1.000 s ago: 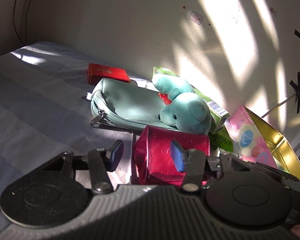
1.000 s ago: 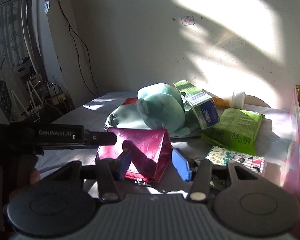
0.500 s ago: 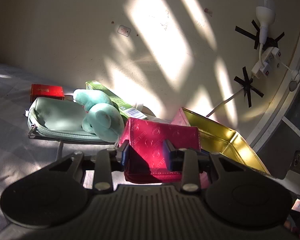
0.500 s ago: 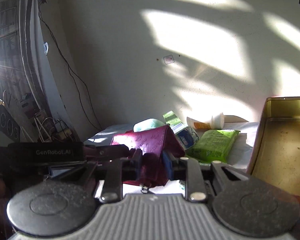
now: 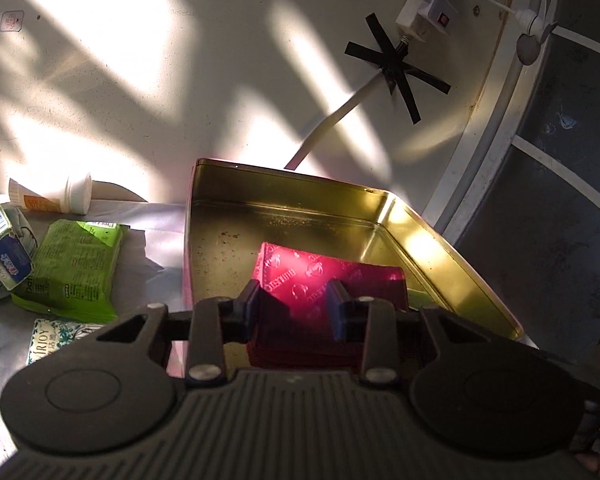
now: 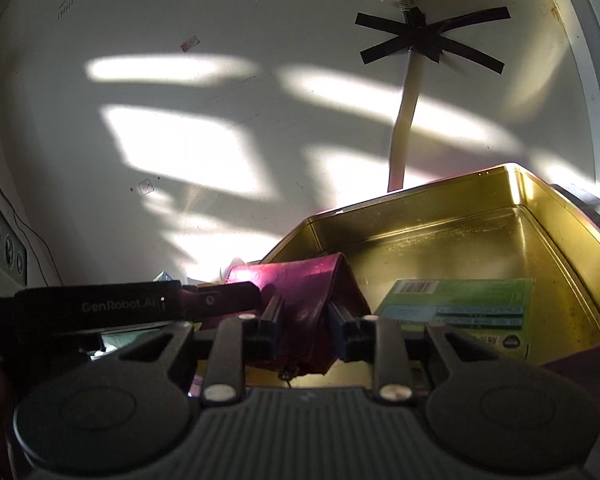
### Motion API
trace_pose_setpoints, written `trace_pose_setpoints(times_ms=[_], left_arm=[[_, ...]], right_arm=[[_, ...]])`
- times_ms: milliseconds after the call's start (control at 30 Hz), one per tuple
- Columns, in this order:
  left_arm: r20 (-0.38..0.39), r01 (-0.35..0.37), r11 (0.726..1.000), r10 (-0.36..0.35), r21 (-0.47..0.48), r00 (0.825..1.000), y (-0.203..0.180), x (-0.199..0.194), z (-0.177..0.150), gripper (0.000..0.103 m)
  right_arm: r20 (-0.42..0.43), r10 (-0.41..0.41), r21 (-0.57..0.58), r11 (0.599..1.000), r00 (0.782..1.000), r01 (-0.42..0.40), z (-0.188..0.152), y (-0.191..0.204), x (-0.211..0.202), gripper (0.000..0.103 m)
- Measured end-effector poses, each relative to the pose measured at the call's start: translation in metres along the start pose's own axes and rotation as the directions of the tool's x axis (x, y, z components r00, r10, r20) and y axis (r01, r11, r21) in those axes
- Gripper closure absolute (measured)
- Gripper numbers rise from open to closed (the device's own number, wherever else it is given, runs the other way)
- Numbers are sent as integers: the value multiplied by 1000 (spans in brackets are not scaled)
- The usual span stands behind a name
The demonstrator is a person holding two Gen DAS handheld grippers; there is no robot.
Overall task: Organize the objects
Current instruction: 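Carry the pink wallet over the tin and release it inside, then grasp the patterned tissue pack with the left tool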
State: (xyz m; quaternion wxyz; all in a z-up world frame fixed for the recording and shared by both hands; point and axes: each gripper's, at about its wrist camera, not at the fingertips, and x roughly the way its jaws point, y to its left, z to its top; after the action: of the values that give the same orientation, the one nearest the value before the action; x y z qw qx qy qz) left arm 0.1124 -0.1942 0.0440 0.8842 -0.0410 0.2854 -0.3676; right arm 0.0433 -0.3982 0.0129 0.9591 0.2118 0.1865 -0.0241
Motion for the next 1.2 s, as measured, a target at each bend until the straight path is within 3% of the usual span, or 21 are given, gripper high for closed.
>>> trace_pose_setpoints(times_ms=[67, 100, 133, 267, 433, 633, 833, 1067, 1200], left_arm=[[-13, -23, 1000, 23, 13, 1000, -1, 7, 1, 66], [-16, -38, 999, 39, 18, 999, -2, 8, 1, 66], [-16, -47, 999, 47, 22, 999, -3, 8, 1, 66], [-19, -113, 993, 114, 24, 993, -8, 4, 2, 66], [-18, -233, 971, 234, 51, 972, -15, -10, -3, 66], [-1, -263, 962, 264, 73, 964, -26, -32, -13, 65], [57, -350, 929, 346, 122, 937, -38, -55, -25, 61], [49, -438, 893, 436, 97, 899, -24, -67, -37, 57], [40, -474, 878, 473, 64, 880, -12, -72, -43, 57]], right_arm=[[17, -22, -18, 1000, 1000, 23, -4, 0, 2, 69], [36, -46, -30, 998, 998, 47, -6, 2, 1, 55], [61, -66, -39, 997, 996, 68, -7, 1, -3, 51], [140, -107, -23, 993, 984, 112, -5, -6, -17, 51], [159, -132, -15, 991, 978, 136, -5, -7, -19, 52], [190, -159, -30, 985, 969, 167, -10, 0, -25, 52], [247, -152, -61, 983, 957, 172, -17, 13, -40, 52], [274, -136, -116, 978, 952, 173, -23, 28, -43, 52], [350, -152, -134, 969, 924, 210, -7, 23, -40, 51]])
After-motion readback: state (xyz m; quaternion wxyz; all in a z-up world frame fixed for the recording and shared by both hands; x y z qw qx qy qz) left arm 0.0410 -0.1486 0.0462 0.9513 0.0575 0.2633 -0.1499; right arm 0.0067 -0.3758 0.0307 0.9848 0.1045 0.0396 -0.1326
